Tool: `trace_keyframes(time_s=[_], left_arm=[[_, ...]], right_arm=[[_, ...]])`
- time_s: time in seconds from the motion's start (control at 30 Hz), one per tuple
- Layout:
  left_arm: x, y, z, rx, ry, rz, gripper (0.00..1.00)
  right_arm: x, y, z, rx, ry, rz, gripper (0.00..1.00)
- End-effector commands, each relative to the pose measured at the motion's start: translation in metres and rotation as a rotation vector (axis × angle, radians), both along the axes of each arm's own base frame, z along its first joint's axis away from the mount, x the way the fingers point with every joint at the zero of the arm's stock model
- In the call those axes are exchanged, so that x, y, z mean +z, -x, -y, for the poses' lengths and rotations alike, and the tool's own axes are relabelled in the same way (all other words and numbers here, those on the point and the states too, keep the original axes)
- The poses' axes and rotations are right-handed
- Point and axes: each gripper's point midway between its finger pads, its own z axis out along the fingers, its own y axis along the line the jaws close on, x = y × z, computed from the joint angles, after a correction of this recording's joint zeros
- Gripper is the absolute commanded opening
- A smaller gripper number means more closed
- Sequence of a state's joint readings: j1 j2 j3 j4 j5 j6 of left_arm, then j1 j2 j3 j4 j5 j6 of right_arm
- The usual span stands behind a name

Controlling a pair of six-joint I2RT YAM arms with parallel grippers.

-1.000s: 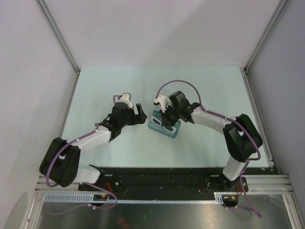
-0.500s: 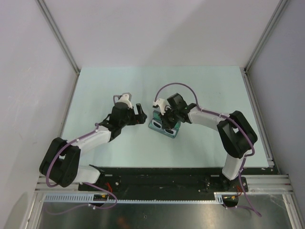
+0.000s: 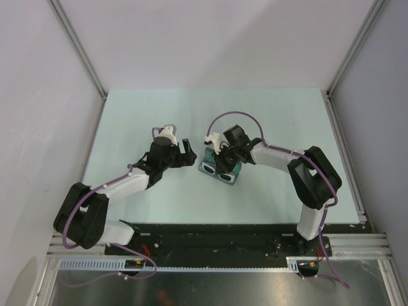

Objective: Organize the sunglasses
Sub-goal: Adjust the sunglasses in the sunglasses case.

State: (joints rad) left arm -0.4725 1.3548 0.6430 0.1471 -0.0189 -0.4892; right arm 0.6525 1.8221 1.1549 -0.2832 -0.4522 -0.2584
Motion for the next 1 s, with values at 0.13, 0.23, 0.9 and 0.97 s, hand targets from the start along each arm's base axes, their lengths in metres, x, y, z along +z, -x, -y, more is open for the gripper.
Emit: trace_keyframes(time_s=[0.13,0.23,0.9,0.97], left_arm=[[0.010,-0.006,0.003,-0.001,0.023,0.025,0.94],[0.009,-0.006,0.003,0.000,0.023,0.023,0.94],[0.008,-0.004,0.007,-0.020,0.035,0.012,0.94],[0.008,-0.004,0.007,-0.019,0.036,0.013,0.94]], right_arm=[[-0.005,-0.001,-0.006,-0.003,-0.051,-0.094,0.00],[-0.007,-0.003,-0.005,-0.014,-0.050,-0.107,0.00],[0.039,-0.023,0.000,-0.116,0.056,0.176,0.44],[0.048,-0.027,0.003,-0.136,0.069,0.217,0.45]])
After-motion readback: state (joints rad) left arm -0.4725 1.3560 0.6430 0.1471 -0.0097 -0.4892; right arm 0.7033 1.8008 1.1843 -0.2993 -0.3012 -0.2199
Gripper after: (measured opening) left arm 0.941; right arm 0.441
